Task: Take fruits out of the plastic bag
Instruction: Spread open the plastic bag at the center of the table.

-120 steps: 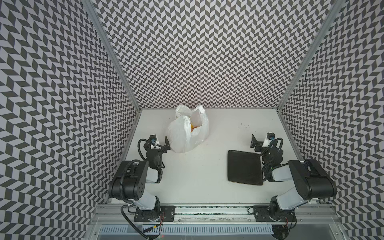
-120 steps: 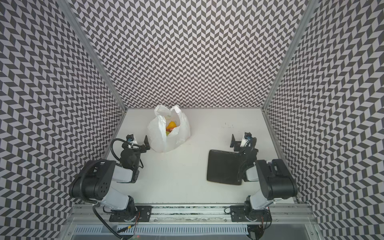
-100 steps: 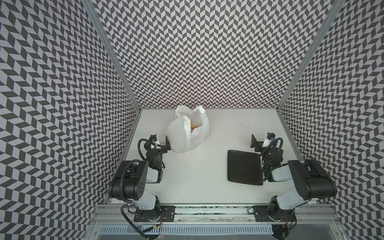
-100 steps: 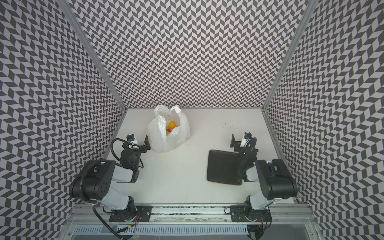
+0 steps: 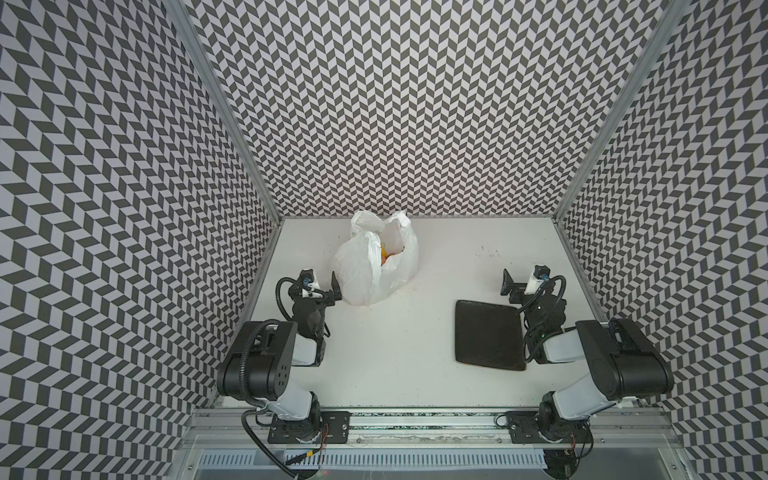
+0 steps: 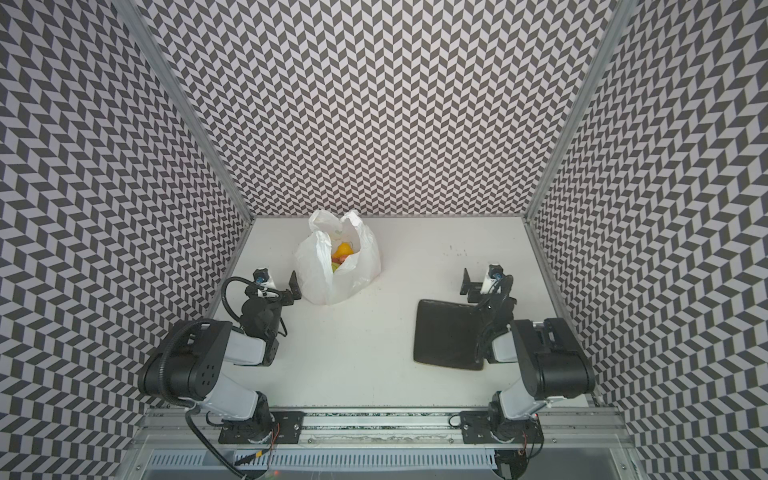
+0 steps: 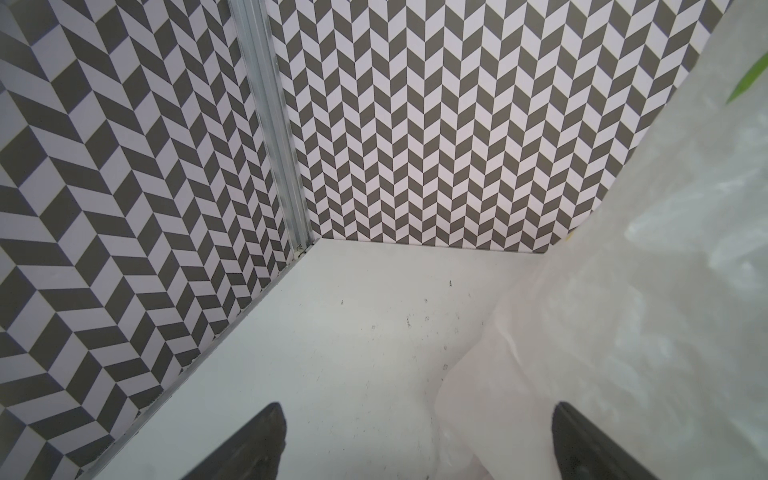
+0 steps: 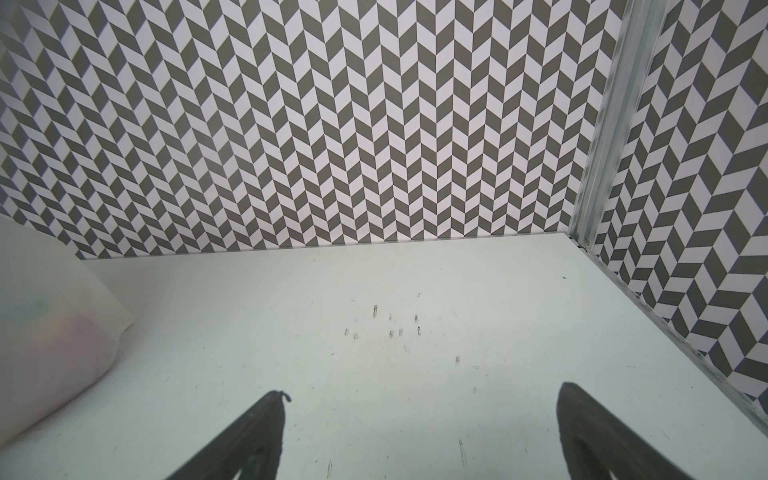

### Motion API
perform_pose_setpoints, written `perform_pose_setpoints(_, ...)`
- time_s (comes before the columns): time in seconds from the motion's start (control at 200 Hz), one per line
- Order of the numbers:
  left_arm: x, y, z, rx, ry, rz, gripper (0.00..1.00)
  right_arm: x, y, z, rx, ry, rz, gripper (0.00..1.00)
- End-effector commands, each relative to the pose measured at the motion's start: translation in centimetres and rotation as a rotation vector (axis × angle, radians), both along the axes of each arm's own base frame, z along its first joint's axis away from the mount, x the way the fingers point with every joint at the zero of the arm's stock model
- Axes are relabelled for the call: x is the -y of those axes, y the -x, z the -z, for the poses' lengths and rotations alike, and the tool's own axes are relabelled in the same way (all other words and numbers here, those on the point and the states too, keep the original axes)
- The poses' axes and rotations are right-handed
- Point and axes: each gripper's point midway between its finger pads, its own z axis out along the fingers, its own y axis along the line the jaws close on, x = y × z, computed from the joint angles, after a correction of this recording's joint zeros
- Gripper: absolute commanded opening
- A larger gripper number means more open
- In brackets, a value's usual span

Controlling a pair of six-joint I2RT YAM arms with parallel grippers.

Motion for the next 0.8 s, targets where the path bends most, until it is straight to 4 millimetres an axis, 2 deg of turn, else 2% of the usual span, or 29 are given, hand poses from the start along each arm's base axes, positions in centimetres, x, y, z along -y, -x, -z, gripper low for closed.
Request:
perform_pose_setpoints(0.0, 0.2, 0.0, -0.5, 0.021, 0.002, 0.012, 1.00, 0.0, 0.1, -1.1, 0.051, 0.001, 0.004, 0.99)
perform_pose_setpoints(0.355, -0.3, 0.3, -0.8, 0.032, 0.016, -0.012, 1.00, 0.1, 0.1, -1.2, 0.044, -0.001, 0.006, 0.99)
perform_pose_setpoints(0.631, -1.6, 1.9, -4.2, 0.087, 0.045, -0.075, 1.00, -0.2, 1.1, -5.6, 0.080, -0.026, -0.013, 0.99)
perform_pose_setpoints(0.791, -1.7, 1.4, -6.2, 0.023, 0.100, -0.093, 1.00, -1.4, 0.6, -6.8, -0.044, -0.104, -0.071, 0.95)
